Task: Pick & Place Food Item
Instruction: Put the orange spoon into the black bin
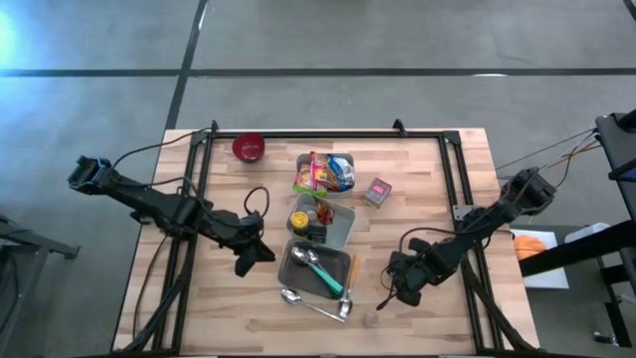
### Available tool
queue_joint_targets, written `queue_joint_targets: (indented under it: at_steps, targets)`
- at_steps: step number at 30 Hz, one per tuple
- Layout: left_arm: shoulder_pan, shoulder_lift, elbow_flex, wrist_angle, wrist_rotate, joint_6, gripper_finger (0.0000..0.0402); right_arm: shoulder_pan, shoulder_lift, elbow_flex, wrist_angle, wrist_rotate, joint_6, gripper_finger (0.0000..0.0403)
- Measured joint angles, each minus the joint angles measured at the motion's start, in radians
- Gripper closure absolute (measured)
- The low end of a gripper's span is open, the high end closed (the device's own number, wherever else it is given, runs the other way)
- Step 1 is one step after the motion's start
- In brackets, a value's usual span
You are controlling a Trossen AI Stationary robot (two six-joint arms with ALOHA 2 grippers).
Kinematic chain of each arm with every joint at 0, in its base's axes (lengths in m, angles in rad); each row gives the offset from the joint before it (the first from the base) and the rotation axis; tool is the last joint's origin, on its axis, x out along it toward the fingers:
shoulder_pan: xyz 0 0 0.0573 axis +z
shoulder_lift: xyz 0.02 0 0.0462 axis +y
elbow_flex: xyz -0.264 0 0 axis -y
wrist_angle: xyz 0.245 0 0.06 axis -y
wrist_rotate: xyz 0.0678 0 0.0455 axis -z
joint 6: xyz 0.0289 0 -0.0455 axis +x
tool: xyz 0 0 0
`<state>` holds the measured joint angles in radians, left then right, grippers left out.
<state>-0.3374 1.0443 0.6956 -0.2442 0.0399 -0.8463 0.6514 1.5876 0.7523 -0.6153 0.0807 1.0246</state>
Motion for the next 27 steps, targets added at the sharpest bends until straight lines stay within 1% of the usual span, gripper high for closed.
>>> queue_joint_targets:
  at_steps: [4, 7, 20, 24, 27]
  targets:
    - [0.001, 0.000, 0.000, -0.001, -0.011, 0.000, 0.0335, 0.000, -0.006, 0.023, -0.012, -0.007, 0.011, 0.0391]
    - [0.001, 0.000, 0.000, -0.001, -0.015, 0.000, 0.0335, 0.002, -0.004, 0.046, 0.013, -0.031, 0.014, 0.0393]
    - [0.002, 0.000, 0.000, -0.002, -0.015, 0.000, 0.0335, -0.011, -0.008, 0.156, -0.012, -0.004, -0.011, 0.0396]
    - [0.002, 0.000, 0.000, -0.003, -0.015, 0.000, 0.0335, -0.031, -0.009, 0.197, -0.062, 0.009, -0.032, 0.0396]
    - [0.002, 0.000, 0.000, -0.003, -0.014, 0.000, 0.0335, -0.054, -0.009, 0.249, -0.119, 0.041, -0.063, 0.0395]
